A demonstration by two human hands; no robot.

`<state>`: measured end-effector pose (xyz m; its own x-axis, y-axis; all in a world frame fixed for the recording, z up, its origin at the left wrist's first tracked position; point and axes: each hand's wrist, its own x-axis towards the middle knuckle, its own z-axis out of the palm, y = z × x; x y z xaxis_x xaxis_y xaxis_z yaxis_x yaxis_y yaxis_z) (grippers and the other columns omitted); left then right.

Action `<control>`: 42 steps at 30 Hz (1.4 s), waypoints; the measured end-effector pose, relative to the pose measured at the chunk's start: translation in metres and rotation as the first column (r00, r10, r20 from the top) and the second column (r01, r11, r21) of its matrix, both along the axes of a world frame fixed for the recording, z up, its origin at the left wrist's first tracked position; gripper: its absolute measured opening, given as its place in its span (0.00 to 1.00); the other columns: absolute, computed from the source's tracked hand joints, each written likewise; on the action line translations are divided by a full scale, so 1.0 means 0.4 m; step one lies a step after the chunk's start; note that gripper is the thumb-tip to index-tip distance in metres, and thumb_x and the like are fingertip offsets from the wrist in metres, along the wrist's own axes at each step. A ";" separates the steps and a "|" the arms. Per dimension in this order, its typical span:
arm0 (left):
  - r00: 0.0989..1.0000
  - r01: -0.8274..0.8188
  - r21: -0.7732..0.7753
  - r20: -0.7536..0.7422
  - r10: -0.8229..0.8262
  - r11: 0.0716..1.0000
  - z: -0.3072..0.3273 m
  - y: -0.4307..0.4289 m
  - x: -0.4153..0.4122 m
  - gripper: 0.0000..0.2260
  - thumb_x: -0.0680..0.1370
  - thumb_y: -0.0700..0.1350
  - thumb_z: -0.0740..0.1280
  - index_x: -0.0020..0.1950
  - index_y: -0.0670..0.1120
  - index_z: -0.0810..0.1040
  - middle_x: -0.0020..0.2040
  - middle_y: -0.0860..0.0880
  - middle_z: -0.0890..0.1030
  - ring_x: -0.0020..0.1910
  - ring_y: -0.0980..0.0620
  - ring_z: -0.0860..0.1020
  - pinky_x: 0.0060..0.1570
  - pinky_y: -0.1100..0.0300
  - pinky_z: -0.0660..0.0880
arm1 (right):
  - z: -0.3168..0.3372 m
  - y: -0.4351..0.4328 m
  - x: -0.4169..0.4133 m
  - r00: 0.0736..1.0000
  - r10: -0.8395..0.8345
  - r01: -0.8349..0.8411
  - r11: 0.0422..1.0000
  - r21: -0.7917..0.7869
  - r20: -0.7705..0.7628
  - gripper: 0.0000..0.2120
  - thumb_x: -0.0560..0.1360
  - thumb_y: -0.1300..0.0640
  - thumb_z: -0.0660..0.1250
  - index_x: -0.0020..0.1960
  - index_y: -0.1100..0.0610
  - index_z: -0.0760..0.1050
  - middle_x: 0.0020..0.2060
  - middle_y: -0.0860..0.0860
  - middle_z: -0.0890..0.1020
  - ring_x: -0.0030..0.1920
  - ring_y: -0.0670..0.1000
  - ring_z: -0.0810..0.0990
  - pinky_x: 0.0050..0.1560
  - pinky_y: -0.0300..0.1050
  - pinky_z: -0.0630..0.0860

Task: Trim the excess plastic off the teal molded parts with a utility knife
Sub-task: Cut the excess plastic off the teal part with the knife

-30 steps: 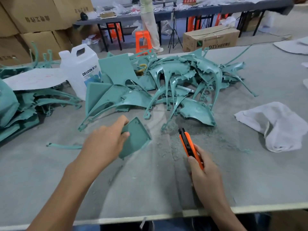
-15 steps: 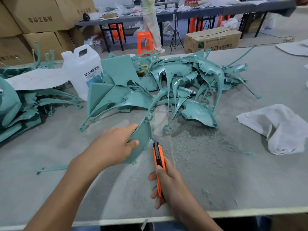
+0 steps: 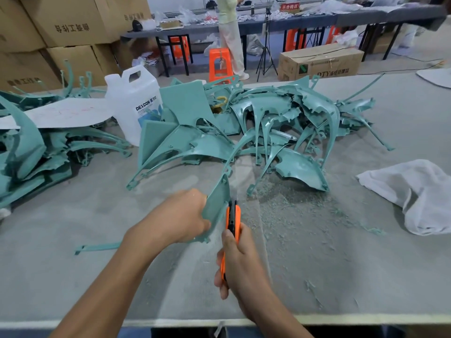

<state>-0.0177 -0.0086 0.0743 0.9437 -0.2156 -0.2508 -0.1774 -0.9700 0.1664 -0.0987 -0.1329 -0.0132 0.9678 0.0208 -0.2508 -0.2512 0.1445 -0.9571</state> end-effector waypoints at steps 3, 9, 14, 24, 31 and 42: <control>1.000 -0.001 -0.009 0.004 0.001 1.000 -0.005 0.003 0.004 0.08 0.73 0.45 0.69 0.36 0.46 0.73 0.32 0.49 0.77 0.32 0.49 0.77 0.27 0.61 0.66 | 0.066 -0.006 -0.011 0.983 0.015 -0.019 1.000 0.017 0.182 0.06 0.82 0.45 0.55 0.56 0.37 0.69 0.33 0.51 0.75 0.23 0.51 0.74 0.20 0.40 0.67; 1.000 -0.015 -0.047 -0.021 0.014 0.999 -0.010 0.021 0.007 0.09 0.73 0.46 0.70 0.37 0.46 0.73 0.35 0.47 0.79 0.36 0.47 0.78 0.31 0.59 0.71 | 0.118 -0.046 0.003 0.979 -0.072 0.035 0.982 0.187 0.192 0.07 0.84 0.48 0.56 0.57 0.39 0.71 0.32 0.50 0.75 0.25 0.51 0.73 0.21 0.40 0.68; 0.999 -0.030 -0.085 -0.023 0.028 0.996 -0.014 0.030 0.006 0.09 0.74 0.48 0.71 0.38 0.46 0.74 0.36 0.49 0.79 0.36 0.49 0.79 0.33 0.59 0.73 | 0.003 -0.022 -0.015 0.992 -0.060 0.077 0.985 0.155 -0.113 0.05 0.85 0.54 0.55 0.57 0.52 0.69 0.36 0.57 0.73 0.23 0.51 0.72 0.20 0.39 0.68; 0.998 -0.046 -0.159 -0.042 0.040 0.986 -0.017 0.044 -0.011 0.08 0.75 0.47 0.70 0.39 0.46 0.75 0.35 0.49 0.79 0.34 0.49 0.77 0.32 0.58 0.71 | 0.109 -0.035 -0.057 0.964 0.159 -0.204 0.955 0.215 0.212 0.11 0.82 0.46 0.60 0.63 0.41 0.73 0.34 0.52 0.75 0.24 0.50 0.73 0.21 0.38 0.68; 0.985 0.124 -0.260 0.152 -0.086 0.958 0.060 0.058 -0.076 0.07 0.80 0.59 0.64 0.51 0.57 0.73 0.42 0.57 0.80 0.43 0.54 0.78 0.46 0.52 0.76 | 0.089 -0.179 0.002 0.949 -0.315 0.308 0.938 0.160 0.022 0.10 0.79 0.49 0.66 0.54 0.56 0.74 0.43 0.56 0.79 0.32 0.51 0.81 0.22 0.43 0.72; 0.799 0.439 -0.335 0.570 -0.192 0.833 0.117 -0.026 -0.149 0.10 0.71 0.61 0.69 0.48 0.59 0.79 0.58 0.59 0.78 0.64 0.52 0.73 0.63 0.41 0.68 | 0.101 -0.233 -0.018 0.993 0.098 -0.064 0.918 0.391 -0.066 0.36 0.56 0.46 0.86 0.55 0.65 0.80 0.57 0.71 0.79 0.60 0.72 0.78 0.49 0.56 0.84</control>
